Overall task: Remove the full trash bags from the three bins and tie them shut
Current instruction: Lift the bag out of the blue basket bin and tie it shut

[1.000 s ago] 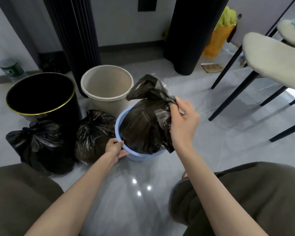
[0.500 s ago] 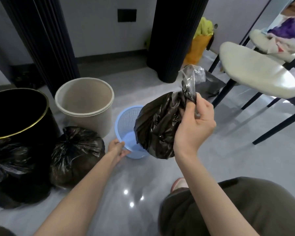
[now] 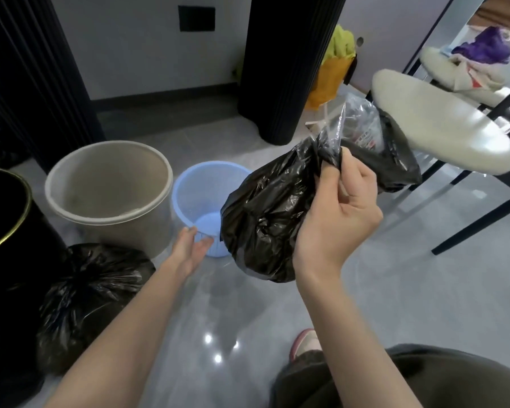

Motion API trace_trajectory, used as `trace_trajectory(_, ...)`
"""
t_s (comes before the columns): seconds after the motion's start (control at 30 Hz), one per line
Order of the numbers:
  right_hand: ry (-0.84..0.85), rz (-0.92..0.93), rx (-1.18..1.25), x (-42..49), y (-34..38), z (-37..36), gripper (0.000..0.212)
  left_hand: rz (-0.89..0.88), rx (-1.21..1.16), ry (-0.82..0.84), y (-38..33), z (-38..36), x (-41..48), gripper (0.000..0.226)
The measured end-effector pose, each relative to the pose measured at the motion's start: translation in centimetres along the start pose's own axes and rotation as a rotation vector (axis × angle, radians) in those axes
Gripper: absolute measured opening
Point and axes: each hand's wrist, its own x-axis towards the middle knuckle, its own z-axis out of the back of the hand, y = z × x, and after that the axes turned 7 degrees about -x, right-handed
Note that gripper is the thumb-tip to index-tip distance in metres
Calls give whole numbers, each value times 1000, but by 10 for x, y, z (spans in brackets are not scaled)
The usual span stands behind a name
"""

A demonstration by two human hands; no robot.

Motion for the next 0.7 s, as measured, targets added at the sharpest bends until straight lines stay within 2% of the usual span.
trace_trajectory(0.1,65,20,-13,-4,4,-2,35,63,-65,6,-6,15,7,56)
trace_trajectory(0.3,114,122,-104,-22,14,7,24,45,365,132,-24,26,-9,72)
trace_trajectory(0.37,130,123,-104,-28,22,13,23,33,413,141,-27,27,-19,70)
trace_trajectory(0.57,257,262,-131,-54,51,32,21,-83,441,181,-52,0,-105,42)
trace_trajectory(0.7,381,203,-72,-64,69,44,19,-145,460,172,-79,-4,-163,41)
